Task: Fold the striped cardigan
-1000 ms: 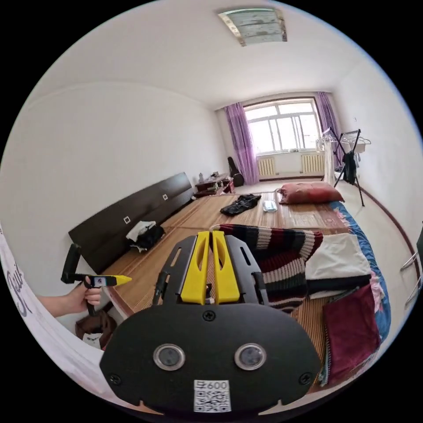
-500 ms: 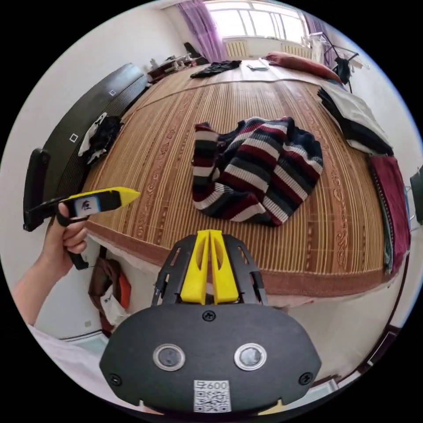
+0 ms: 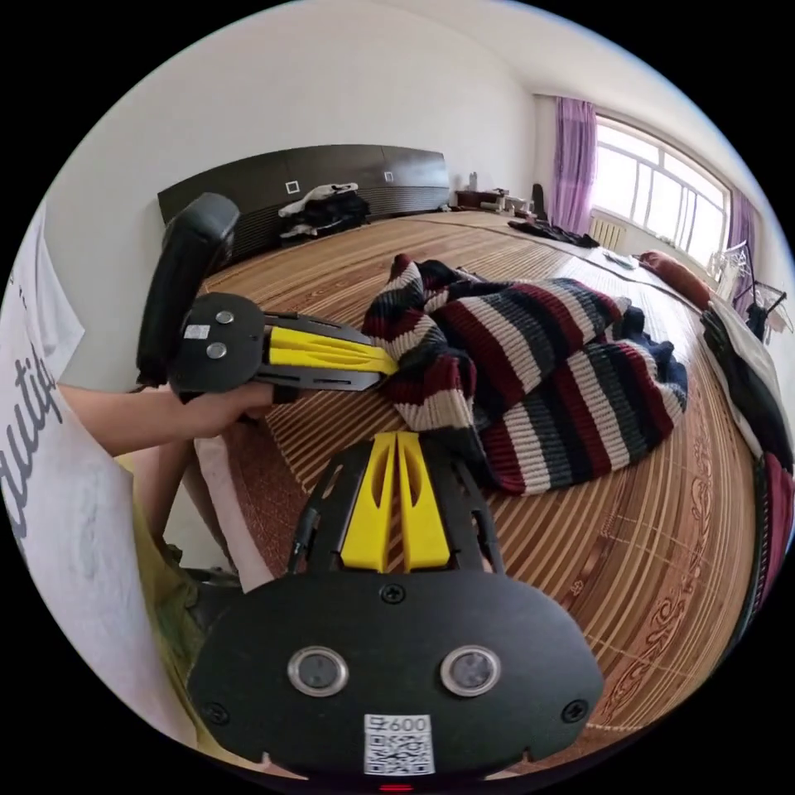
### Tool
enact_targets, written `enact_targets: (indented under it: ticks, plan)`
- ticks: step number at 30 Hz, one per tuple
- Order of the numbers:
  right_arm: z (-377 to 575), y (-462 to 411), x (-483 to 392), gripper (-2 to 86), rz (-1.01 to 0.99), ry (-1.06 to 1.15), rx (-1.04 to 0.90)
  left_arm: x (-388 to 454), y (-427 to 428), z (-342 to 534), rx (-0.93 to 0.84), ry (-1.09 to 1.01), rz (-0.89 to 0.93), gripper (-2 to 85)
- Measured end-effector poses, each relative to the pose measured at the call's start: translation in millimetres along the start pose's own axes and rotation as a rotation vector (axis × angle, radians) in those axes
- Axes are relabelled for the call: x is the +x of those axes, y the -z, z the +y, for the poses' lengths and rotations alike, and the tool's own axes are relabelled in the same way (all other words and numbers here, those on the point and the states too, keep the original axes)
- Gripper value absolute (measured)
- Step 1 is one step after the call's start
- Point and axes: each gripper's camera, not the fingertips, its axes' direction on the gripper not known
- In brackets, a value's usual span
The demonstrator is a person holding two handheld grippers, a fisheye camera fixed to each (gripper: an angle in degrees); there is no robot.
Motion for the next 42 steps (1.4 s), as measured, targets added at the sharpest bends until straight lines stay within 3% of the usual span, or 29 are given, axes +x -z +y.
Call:
enact_targets:
  ticks: [4,7,13,18,24,26,30,35,42]
  plan:
    - [-1.8,29.0,-55.1,-0.9,0.157,0.101,0.116,-3.8,4.9,-17.7,0.042,0.072,0.177,0.4]
    - [-13.2,51.4,-58.0,-0.9,0.313,-0.060,0.167,21.8,13.3,-36.3,0.047,-0.004,0.181,0.5]
    - [-40.0,58.0,-73.1,-0.9,0.372,-0.111,0.095,65.9,28.1,-56.3,0.009,-0.054,0.184,0.5]
    - [-57.2,32.1,-134.1,-0.9,0.480,0.086,-0.138,106.7,30.2,-79.3,-0.079,-0.097,0.029,0.6]
    - [-21.5,65.8,-154.8,-0.9,0.226,0.103,0.033,89.7,25.1,-104.7,-0.129,-0.017,0.093,0.8]
    - [-10.4,79.7,-113.4,-0.9,0.004,-0.010,0.094,74.8,19.3,-110.0,-0.152,0.010,0.115,0.8]
    - [8.3,84.4,-56.2,-0.9,-0.367,-0.187,0.152,23.4,-8.4,-137.2,-0.264,0.212,0.385,0.9]
    - [12.0,93.1,-70.6,-0.9,-0.256,-0.137,0.173,-12.9,-47.1,-144.1,-0.477,0.427,0.715,1.0]
    - [20.7,104.1,-64.7,-0.9,-0.234,-0.207,0.223,38.0,-3.8,-148.3,-0.448,0.105,0.554,1.9]
